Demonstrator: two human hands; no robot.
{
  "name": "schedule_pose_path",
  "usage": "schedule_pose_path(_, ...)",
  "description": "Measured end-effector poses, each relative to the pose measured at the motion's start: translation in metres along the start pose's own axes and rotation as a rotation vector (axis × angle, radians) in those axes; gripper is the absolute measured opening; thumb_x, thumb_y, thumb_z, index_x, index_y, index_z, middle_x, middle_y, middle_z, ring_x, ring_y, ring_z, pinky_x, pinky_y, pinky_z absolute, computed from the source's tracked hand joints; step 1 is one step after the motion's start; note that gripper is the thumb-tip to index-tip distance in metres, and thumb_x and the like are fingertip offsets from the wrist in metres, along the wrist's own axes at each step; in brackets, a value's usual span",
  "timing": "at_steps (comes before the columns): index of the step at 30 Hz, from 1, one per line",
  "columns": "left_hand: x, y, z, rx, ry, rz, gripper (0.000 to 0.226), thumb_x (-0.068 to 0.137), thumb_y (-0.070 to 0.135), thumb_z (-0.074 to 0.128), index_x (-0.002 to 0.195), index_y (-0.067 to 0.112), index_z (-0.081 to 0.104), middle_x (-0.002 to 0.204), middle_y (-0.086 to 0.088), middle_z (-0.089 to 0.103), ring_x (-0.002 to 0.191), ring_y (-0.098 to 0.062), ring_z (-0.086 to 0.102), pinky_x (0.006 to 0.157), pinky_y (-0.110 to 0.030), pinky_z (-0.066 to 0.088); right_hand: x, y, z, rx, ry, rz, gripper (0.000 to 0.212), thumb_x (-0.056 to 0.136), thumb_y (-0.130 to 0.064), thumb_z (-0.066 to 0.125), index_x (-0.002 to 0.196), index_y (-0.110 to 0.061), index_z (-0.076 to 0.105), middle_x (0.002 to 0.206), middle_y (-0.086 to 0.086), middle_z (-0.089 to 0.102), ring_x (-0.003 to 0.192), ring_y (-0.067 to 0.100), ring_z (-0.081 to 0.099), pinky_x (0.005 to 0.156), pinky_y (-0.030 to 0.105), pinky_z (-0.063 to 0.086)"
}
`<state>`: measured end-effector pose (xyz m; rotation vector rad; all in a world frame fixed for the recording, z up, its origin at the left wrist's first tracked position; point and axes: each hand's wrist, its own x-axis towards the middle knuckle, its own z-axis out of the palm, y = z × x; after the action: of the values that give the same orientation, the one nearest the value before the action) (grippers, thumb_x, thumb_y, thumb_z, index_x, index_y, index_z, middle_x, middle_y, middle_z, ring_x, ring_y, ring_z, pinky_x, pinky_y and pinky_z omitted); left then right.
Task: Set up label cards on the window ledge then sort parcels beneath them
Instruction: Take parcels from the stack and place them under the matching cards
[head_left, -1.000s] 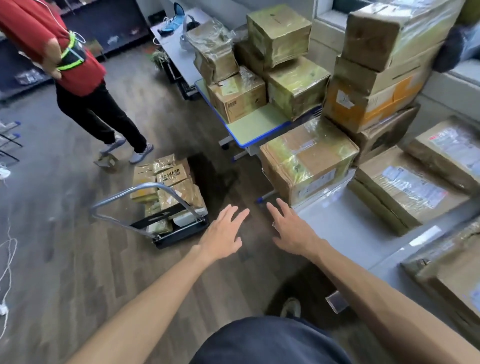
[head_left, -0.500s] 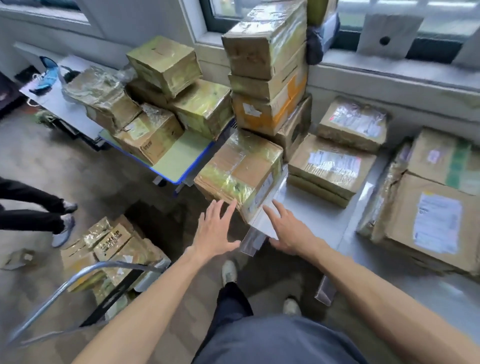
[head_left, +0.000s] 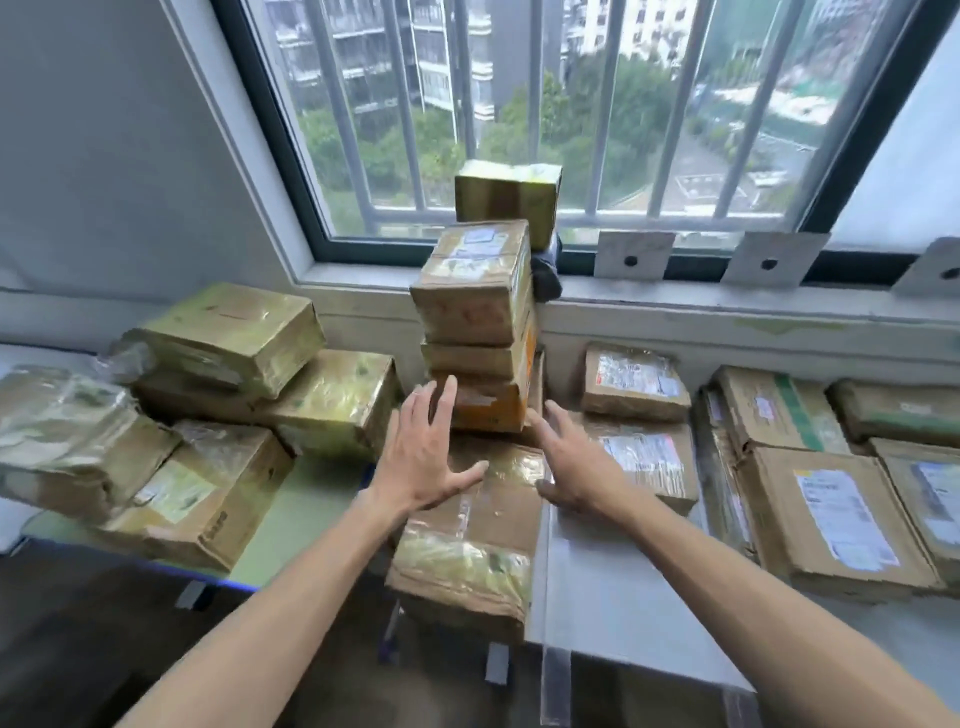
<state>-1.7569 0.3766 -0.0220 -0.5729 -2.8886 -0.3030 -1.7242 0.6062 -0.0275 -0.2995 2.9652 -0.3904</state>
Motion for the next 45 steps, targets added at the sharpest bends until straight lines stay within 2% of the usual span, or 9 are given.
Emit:
schedule_pose_path(5, 0.104, -0.015, -0.070, -0.005, 0.191, 0.121, 0.110, 0.065, 0.077, 0.061, 0.153, 0.024, 0.021, 0.150, -0.015, 0.022, 0.137, -0.037, 0.028, 0.105, -0.061, 0.040, 0.038, -0.023, -0.072, -0.070, 0.168, 0.015, 0.093, 0.089, -0.035, 0.066, 0.159, -0.023, 0.006, 0.166, 0.013, 0.002, 0.144, 0.037, 0.030, 0.110, 0.052, 0.041)
schedule_pose_path(9, 0.156, -0.005, -0.099, -0.077, 0.034, -0.100, 0.127, 0.058, 0.088, 0.064, 0.155, 0.027, 0.009, 0.154, -0.020, 0.014, 0.144, -0.043, 0.014, 0.113, -0.061, 0.029, 0.046, -0.027, -0.116, -0.125, 0.199, 0.020, 0.099, 0.088, -0.038, 0.069, 0.159, -0.028, 0.001, 0.167, 0.009, -0.002, 0.148, 0.033, 0.024, 0.114, 0.051, 0.037)
schedule_pose_path(14, 0.183, 0.016, -0.098, -0.269, -0.124, -0.394, 0.141, 0.045, 0.095, 0.063, 0.155, 0.031, 0.003, 0.153, -0.023, 0.018, 0.141, -0.045, 0.024, 0.111, -0.060, 0.033, 0.056, -0.023, -0.145, -0.195, 0.194, 0.021, 0.096, 0.090, -0.034, 0.067, 0.159, -0.025, 0.002, 0.167, 0.010, -0.004, 0.148, 0.034, 0.025, 0.112, 0.049, 0.039)
schedule_pose_path(22, 0.206, 0.021, -0.089, -0.299, -0.195, -0.478, 0.144, 0.046, 0.090, 0.068, 0.156, 0.022, 0.005, 0.152, -0.024, 0.020, 0.140, -0.044, 0.024, 0.113, -0.057, 0.031, 0.075, 0.004, -0.152, -0.165, 0.184, 0.007, 0.099, 0.089, -0.031, 0.069, 0.160, -0.026, 0.000, 0.167, 0.006, -0.010, 0.148, 0.032, 0.028, 0.114, 0.046, 0.038)
schedule_pose_path(27, 0.202, 0.010, -0.105, -0.187, -0.229, -0.197, 0.148, 0.034, 0.088, 0.072, 0.152, 0.024, 0.010, 0.141, -0.019, 0.032, 0.129, -0.039, 0.029, 0.111, -0.055, 0.030, 0.092, 0.024, -0.161, -0.068, 0.214, 0.011, 0.121, 0.079, -0.036, 0.081, 0.157, -0.030, -0.011, 0.166, 0.009, -0.011, 0.151, 0.035, 0.016, 0.118, 0.047, 0.032)
schedule_pose_path(31, 0.173, -0.012, -0.141, 0.011, -0.258, 0.266, 0.145, 0.051, 0.063, 0.088, 0.155, 0.033, -0.008, 0.150, -0.011, 0.009, 0.140, -0.034, 0.009, 0.119, -0.054, 0.014, 0.099, 0.032, -0.189, 0.012, 0.242, -0.086, 0.154, 0.057, -0.043, 0.094, 0.150, -0.043, -0.030, 0.164, 0.004, -0.024, 0.153, 0.035, -0.010, 0.120, 0.061, 0.018)
schedule_pose_path(35, 0.157, -0.031, -0.160, 0.100, -0.192, 0.399, 0.147, 0.051, 0.060, 0.088, 0.152, 0.044, -0.018, 0.152, -0.006, 0.006, 0.143, -0.032, 0.009, 0.118, -0.048, 0.018, 0.100, 0.025, -0.202, -0.029, 0.182, -0.224, 0.157, 0.055, -0.044, 0.095, 0.148, -0.043, -0.032, 0.161, -0.005, -0.034, 0.151, 0.027, -0.020, 0.122, 0.055, 0.010)
schedule_pose_path(40, 0.148, -0.040, -0.171, 0.156, -0.186, 0.420, 0.145, 0.053, 0.061, 0.088, 0.153, 0.042, -0.015, 0.149, -0.003, 0.006, 0.140, -0.028, 0.011, 0.119, -0.043, 0.016, 0.098, 0.018, -0.206, -0.103, 0.228, -0.283, 0.162, 0.049, -0.054, 0.094, 0.153, -0.031, -0.028, 0.159, -0.009, -0.036, 0.153, 0.025, -0.010, 0.120, 0.046, 0.016)
schedule_pose_path(45, 0.141, -0.042, -0.176, 0.152, -0.175, 0.476, 0.140, 0.055, 0.062, 0.085, 0.155, 0.039, -0.010, 0.149, -0.003, 0.006, 0.138, -0.025, 0.011, 0.118, -0.041, 0.019, 0.081, 0.009, -0.211, -0.237, 0.270, -0.291, 0.158, 0.048, -0.061, 0.092, 0.157, -0.015, -0.013, 0.162, 0.005, -0.004, 0.145, 0.034, 0.029, 0.116, 0.041, 0.039)
